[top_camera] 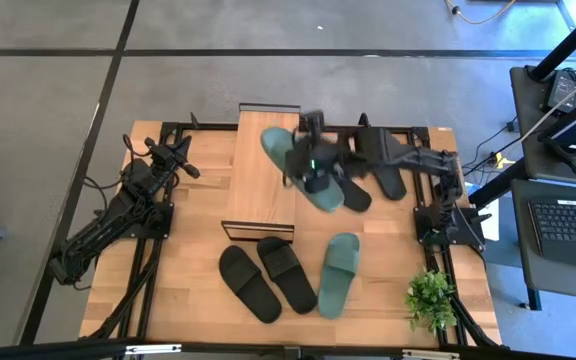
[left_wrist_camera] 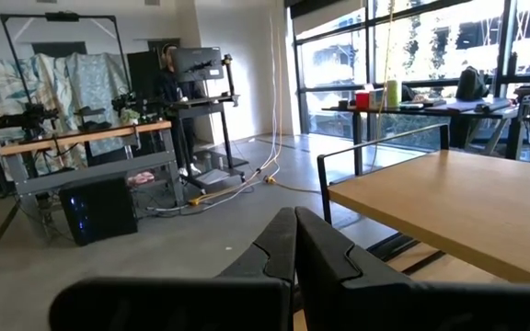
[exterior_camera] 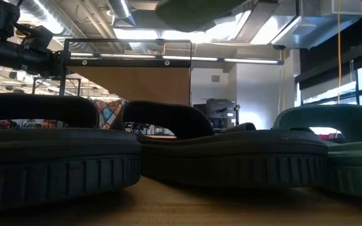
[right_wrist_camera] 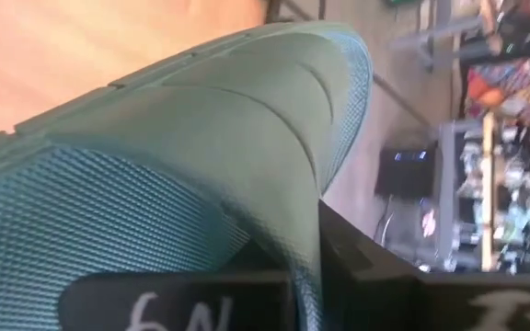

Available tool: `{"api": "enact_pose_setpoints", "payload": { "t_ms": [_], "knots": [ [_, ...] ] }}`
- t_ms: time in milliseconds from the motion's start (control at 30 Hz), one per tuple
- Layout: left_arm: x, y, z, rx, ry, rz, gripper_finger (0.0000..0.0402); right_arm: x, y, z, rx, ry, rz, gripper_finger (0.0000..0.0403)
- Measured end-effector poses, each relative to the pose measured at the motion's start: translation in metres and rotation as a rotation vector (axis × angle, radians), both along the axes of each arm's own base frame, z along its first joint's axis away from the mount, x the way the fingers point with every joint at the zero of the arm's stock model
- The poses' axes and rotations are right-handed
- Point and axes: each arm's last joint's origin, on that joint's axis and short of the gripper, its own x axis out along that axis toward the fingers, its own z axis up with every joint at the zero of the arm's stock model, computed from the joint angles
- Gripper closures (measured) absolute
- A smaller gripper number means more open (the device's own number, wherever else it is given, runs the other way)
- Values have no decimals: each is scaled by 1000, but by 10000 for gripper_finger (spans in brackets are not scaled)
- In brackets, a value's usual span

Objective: Pick and place slides into the shelf
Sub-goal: Put the green slide on the shelf

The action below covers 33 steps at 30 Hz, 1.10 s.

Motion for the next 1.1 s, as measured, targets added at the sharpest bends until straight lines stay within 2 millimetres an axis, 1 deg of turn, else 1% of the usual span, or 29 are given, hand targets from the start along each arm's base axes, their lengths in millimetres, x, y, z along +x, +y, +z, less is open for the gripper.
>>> {"api": "enact_pose_setpoints", "payload": {
  "t_ms": [133,233,300,367,433,500,567,667,833,900,1033,1100],
  "knots": [
    [0,0,0,0,0,0,401,7,-48,9,17,-68,117,391],
    [0,0,-1,-6,5,0,401,9,-91,10,29,-141,216,391],
    [0,0,-2,-16,14,0,401,10,-120,9,-40,-181,240,391],
    [0,0,-3,-27,24,0,401,12,-148,10,-147,-238,273,391],
    [0,0,-4,-30,27,0,401,9,-170,10,-230,-278,320,391],
    [0,0,-4,-31,28,0,401,6,-184,7,-237,-309,366,391],
    [0,0,-4,-31,28,0,401,5,-191,-2,-187,-316,392,391],
    [0,0,-4,-31,28,0,401,6,-197,-20,-126,-282,364,391],
    [0,0,-4,-31,28,0,401,12,-203,-51,-135,-201,269,391],
    [0,0,-4,-32,29,0,401,16,-202,-61,-181,-174,249,391],
    [0,0,-5,-35,31,0,401,24,-199,-71,-341,-141,240,391],
    [0,0,-5,-36,32,0,401,27,-198,-75,-387,-132,259,391]
  ]
}}
